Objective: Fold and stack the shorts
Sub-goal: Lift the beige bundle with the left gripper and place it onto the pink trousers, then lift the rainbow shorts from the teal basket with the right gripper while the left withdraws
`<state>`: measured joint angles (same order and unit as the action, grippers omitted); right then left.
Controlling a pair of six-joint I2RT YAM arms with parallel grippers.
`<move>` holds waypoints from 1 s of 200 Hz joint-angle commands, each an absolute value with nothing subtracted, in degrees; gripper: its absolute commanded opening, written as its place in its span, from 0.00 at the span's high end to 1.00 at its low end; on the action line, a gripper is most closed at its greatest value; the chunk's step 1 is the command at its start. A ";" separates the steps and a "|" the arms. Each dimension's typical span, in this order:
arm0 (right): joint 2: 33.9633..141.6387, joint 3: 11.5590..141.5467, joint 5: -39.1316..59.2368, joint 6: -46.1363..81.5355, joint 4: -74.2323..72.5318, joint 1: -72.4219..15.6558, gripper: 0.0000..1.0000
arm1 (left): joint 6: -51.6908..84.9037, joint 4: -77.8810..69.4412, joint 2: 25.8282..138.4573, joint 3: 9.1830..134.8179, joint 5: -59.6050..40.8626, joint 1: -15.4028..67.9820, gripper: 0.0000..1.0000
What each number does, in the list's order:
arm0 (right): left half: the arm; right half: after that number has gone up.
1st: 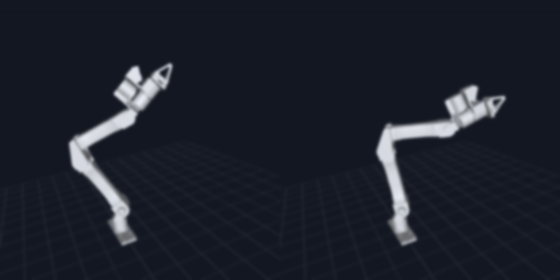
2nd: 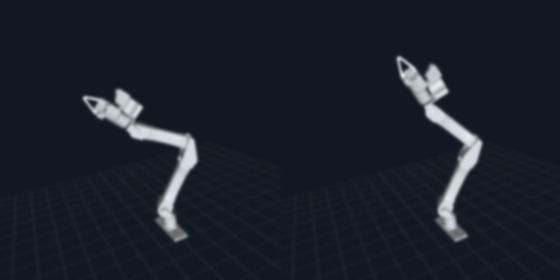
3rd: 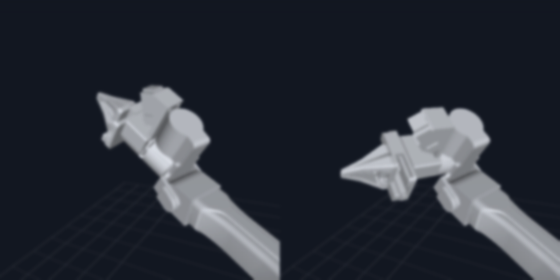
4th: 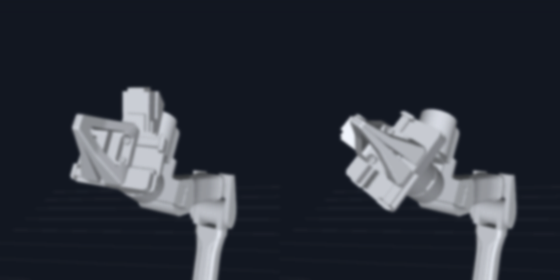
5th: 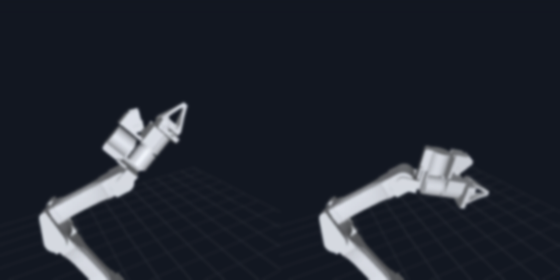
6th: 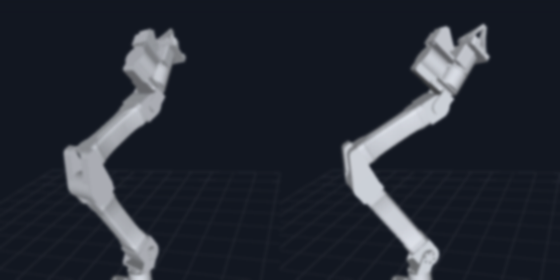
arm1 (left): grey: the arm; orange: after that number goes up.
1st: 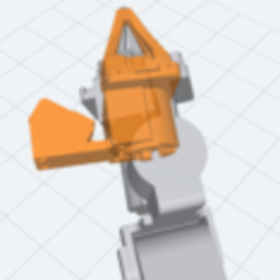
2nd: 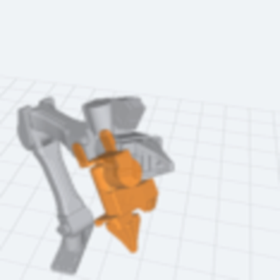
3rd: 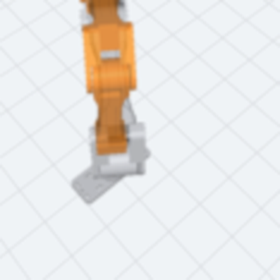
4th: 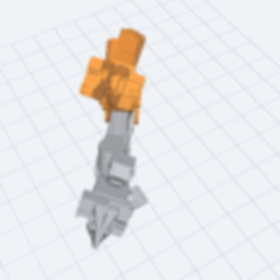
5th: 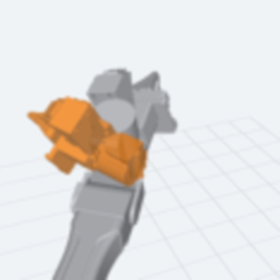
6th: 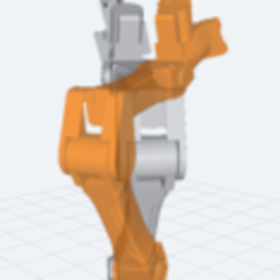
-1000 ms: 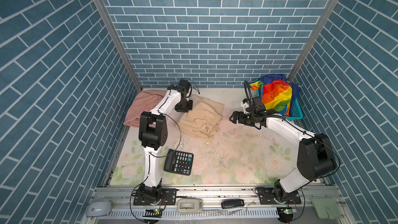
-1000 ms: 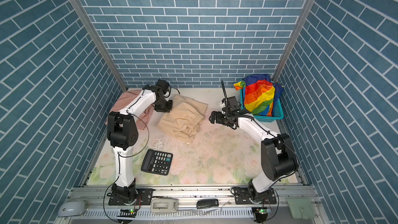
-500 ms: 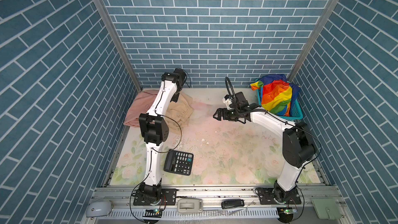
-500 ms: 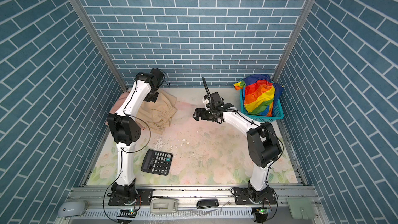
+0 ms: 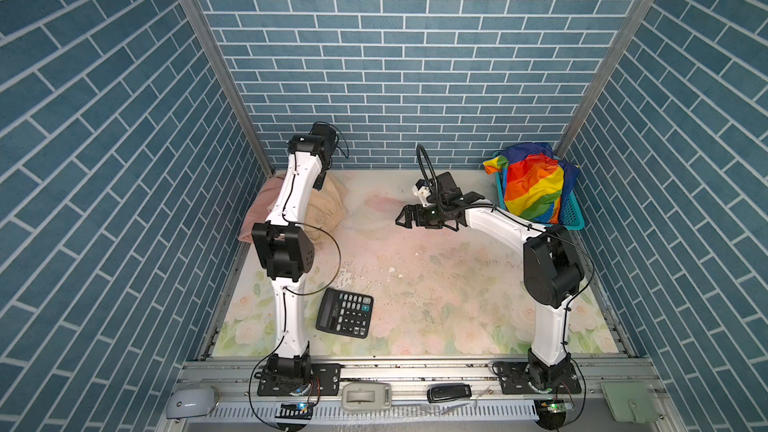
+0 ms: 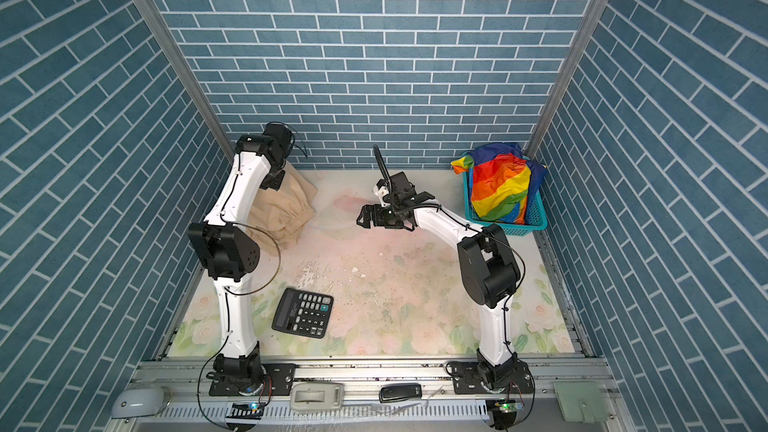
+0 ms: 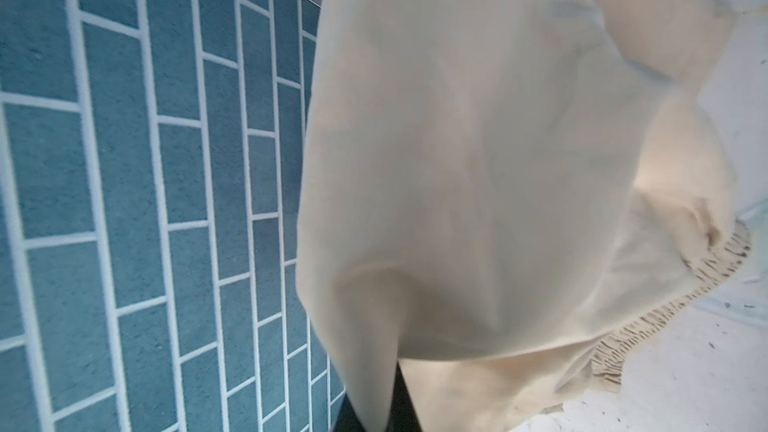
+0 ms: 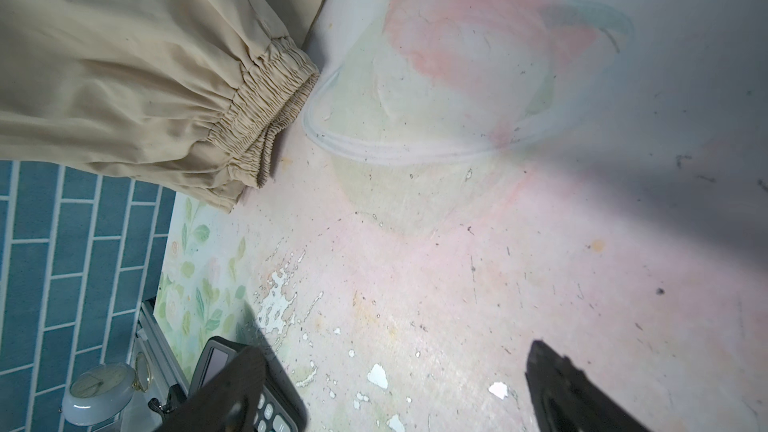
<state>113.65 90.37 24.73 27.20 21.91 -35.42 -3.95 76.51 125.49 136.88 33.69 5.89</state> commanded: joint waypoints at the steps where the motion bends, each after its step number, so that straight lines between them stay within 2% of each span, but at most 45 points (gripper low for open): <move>1: 115.26 92.67 26.10 27.45 23.39 -35.47 0.01 | -6.07 73.43 122.48 138.13 31.15 3.21 1.00; 27: 116.51 94.07 26.79 27.68 24.10 -35.42 0.01 | -5.20 73.77 124.16 139.60 26.80 -0.80 1.00; 61: 117.35 95.08 26.89 27.35 25.70 -35.46 0.01 | -6.99 68.64 124.72 135.48 22.22 -5.48 1.00; 148: 115.81 94.44 26.45 27.00 29.35 -35.36 0.02 | -3.28 68.19 136.17 139.98 23.90 -14.03 1.00; 162: 114.23 95.00 24.01 25.13 31.85 -35.25 0.02 | -1.93 71.19 137.56 142.11 24.70 -14.23 0.91; 167: 113.54 95.45 22.80 24.19 33.14 -35.18 0.02 | -1.69 72.07 137.77 142.63 24.78 -14.24 0.84; 171: 112.96 95.82 21.86 23.47 34.18 -34.99 0.02 | -1.32 72.49 137.74 143.00 24.73 -14.25 0.71; 177: 112.05 96.31 20.70 22.54 35.58 -34.64 0.02 | -0.81 73.23 137.37 143.39 24.47 -14.30 0.39; 180: 111.55 96.61 20.25 22.12 36.31 -34.28 0.02 | -0.65 73.43 137.14 143.48 24.30 -14.33 0.31; 187: 110.22 96.90 19.44 21.42 37.54 -33.32 0.02 | -0.30 73.80 136.31 143.84 23.52 -14.30 0.03; 200: 107.48 97.25 18.04 20.95 39.11 -30.23 0.01 | 0.79 74.20 134.04 144.41 19.47 -14.13 0.00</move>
<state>115.24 94.15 22.79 24.97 33.17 -34.54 -2.33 71.11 138.72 141.21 23.14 -14.48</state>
